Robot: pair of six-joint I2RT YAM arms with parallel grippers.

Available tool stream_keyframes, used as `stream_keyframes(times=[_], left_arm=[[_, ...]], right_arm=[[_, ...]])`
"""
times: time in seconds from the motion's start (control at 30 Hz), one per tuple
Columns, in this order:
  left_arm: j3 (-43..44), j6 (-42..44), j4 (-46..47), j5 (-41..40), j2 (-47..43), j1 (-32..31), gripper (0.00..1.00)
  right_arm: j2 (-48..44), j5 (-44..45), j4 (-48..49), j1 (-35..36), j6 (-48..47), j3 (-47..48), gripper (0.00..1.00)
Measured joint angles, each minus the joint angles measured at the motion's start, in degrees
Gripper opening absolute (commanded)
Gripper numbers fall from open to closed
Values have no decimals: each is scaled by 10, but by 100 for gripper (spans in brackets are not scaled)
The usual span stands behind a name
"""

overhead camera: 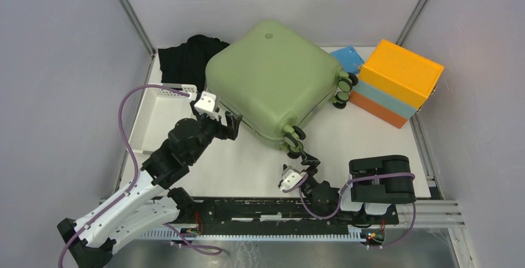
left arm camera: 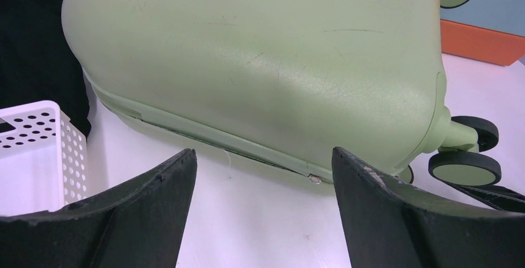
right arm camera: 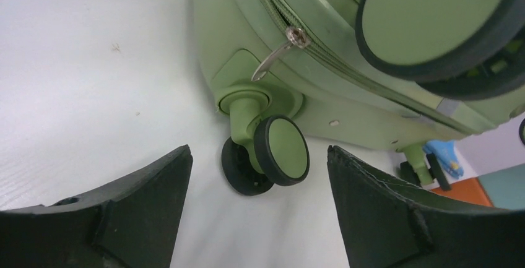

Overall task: Open, take out, and arrange the luggage
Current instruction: Unzip the luggage at the center of the board.

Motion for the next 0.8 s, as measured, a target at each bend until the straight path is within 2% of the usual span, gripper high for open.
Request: stream_keyframes(times=[0.07, 0.23, 0.33, 0.5, 0.8], left_arm=[[0, 0, 0, 0, 0, 2, 85], [0, 0, -1, 0, -1, 5, 85], [0, 0, -1, 0, -1, 8, 85], [0, 0, -1, 1, -4, 12, 85], [0, 0, -1, 5, -11, 16, 85]], right_arm=[[2, -7, 0, 0, -14, 3, 90], [1, -22, 0, -3, -28, 4, 67], [1, -30, 0, -10, -18, 10, 57], [1, -47, 0, -30, 10, 31, 53], [9, -62, 0, -37, 46, 61, 51]])
